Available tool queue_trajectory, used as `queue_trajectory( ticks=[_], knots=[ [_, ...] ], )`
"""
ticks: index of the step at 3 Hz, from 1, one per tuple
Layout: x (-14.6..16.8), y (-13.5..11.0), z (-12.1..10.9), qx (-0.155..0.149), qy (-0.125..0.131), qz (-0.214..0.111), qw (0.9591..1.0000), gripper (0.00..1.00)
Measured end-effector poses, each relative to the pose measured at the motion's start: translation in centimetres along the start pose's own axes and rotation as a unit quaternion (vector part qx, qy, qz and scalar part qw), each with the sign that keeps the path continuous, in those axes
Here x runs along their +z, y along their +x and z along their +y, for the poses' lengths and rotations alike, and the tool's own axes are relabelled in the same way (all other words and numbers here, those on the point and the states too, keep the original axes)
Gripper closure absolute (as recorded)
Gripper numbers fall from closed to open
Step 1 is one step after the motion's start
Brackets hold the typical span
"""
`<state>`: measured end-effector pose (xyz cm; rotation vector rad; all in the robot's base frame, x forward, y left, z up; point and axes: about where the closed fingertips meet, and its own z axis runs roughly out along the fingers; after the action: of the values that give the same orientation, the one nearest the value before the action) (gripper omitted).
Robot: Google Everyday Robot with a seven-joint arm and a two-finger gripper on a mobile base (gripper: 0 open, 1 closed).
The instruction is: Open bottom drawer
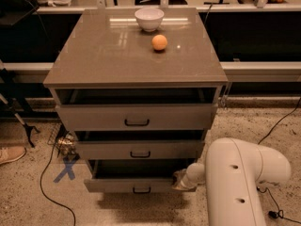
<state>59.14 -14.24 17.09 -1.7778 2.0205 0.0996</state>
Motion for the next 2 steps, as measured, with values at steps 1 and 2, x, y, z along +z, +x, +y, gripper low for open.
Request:
queue_trajectory(
  ticks=[1, 2],
  knots=[
    [0.0, 0.0, 0.0, 0.0, 0.0, 0.0, 1.0, 1.0],
    [-0.1, 1.5, 2.3, 0.022, -0.002, 0.005, 0.9998, 1.0]
  ],
)
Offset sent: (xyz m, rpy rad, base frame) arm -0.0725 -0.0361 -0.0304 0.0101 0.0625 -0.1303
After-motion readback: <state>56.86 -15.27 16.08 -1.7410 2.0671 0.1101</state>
